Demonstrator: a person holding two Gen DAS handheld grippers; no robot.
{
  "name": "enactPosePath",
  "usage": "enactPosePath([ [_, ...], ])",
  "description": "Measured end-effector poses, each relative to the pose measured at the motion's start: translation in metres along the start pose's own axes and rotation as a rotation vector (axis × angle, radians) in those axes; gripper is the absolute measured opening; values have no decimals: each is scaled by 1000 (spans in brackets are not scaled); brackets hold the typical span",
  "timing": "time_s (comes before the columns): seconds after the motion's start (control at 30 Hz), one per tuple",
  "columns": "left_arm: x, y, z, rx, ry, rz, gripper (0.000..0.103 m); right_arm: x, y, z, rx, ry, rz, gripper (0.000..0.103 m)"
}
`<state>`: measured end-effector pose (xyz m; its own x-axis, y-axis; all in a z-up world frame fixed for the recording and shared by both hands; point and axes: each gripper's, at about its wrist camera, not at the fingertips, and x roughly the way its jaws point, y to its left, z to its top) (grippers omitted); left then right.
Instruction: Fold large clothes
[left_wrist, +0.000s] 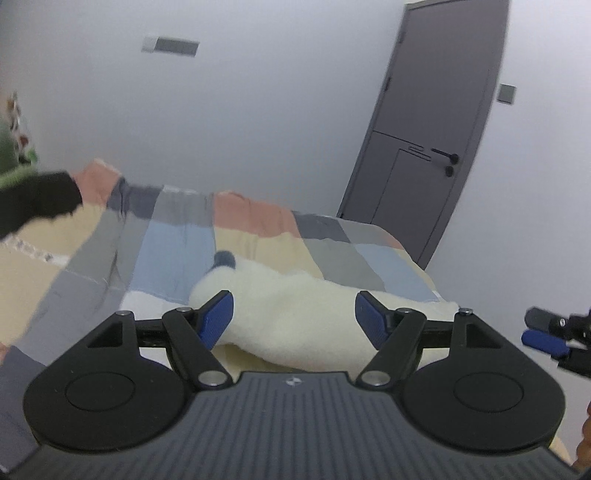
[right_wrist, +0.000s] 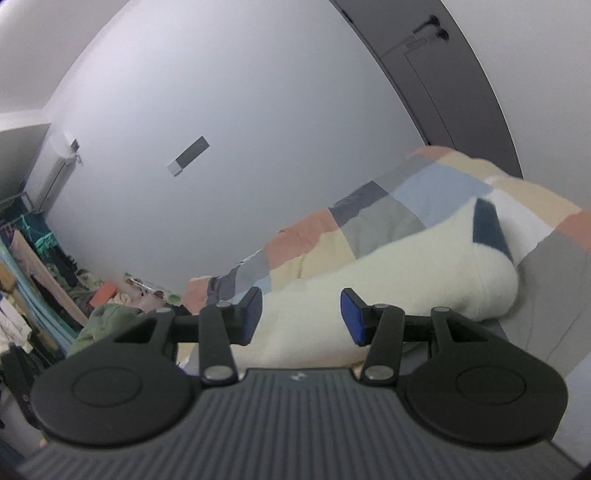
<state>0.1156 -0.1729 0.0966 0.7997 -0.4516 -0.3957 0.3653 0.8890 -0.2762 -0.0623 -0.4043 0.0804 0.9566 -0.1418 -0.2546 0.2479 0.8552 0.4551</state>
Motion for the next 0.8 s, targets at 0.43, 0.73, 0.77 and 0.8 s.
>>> enactPosePath([
  [0.43,-113,-26,-35,142,-29,-51,77,-74,71,-35,-181,-56,-57,51],
  [0.73,-164,-19,-61,181,-49,-54,77,-100,103,-76,-294,-86,-79,51],
  [0.77,-166,-18,-62,180,-49,-55,77,-100,105,-80,-303,-87,-83,51],
  [0.8,-168,-16,-64,176,-48,-56,78,-100,107,-84,-312,-87,-89,51],
])
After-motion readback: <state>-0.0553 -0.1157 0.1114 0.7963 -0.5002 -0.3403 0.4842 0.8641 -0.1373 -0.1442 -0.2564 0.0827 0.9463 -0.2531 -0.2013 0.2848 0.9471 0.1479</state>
